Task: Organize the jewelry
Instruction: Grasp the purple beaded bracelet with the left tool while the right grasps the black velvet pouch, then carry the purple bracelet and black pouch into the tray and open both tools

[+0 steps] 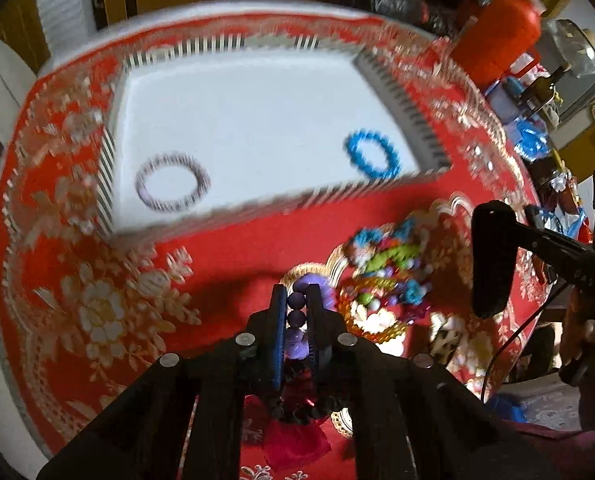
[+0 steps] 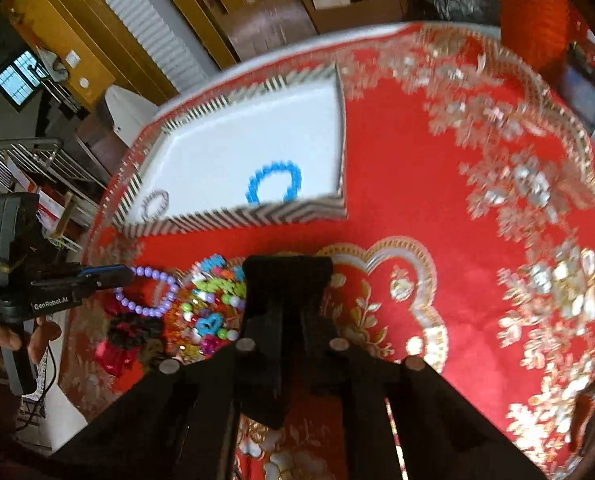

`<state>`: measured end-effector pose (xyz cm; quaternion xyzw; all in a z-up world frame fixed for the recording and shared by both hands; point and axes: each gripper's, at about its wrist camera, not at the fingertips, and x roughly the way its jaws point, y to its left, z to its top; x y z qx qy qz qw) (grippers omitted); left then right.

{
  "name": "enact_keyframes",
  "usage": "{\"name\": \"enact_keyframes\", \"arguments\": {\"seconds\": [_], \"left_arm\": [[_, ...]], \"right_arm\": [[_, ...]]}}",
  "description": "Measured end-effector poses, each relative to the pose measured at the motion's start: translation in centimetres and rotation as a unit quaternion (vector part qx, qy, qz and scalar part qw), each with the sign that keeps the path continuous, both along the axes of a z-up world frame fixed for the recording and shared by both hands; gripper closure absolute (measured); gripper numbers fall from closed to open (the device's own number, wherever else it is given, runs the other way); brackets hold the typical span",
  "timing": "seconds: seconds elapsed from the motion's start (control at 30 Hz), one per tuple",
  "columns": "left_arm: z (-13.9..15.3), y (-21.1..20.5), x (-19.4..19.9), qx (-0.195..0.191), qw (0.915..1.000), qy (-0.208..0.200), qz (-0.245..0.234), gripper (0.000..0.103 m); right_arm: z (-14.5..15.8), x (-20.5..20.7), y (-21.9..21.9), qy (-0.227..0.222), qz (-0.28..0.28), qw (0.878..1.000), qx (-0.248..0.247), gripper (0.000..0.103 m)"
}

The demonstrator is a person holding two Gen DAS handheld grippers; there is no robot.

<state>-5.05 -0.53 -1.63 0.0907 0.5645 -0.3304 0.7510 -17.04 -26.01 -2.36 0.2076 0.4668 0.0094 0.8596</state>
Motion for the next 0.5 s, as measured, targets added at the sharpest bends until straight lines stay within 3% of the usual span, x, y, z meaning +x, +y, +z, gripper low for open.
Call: {"name": "enact_keyframes", "arguments": {"seconds": [0.27, 0.5], "left_arm": [[4.2, -0.3, 1.5, -0.014, 0.9993, -0.035, 0.009, 0.103], [7.0, -1.9, 3.9, -0.024, 0.9972, -0.068, 0.018, 0.103]], "right_arm": [[5.4, 0.8, -1.0, -0.055, 0.004, 0.998, -0.017, 0.097], [7.7, 3.7, -1.9, -0.081, 0.006, 0.996, -0.033, 0.096]]}}
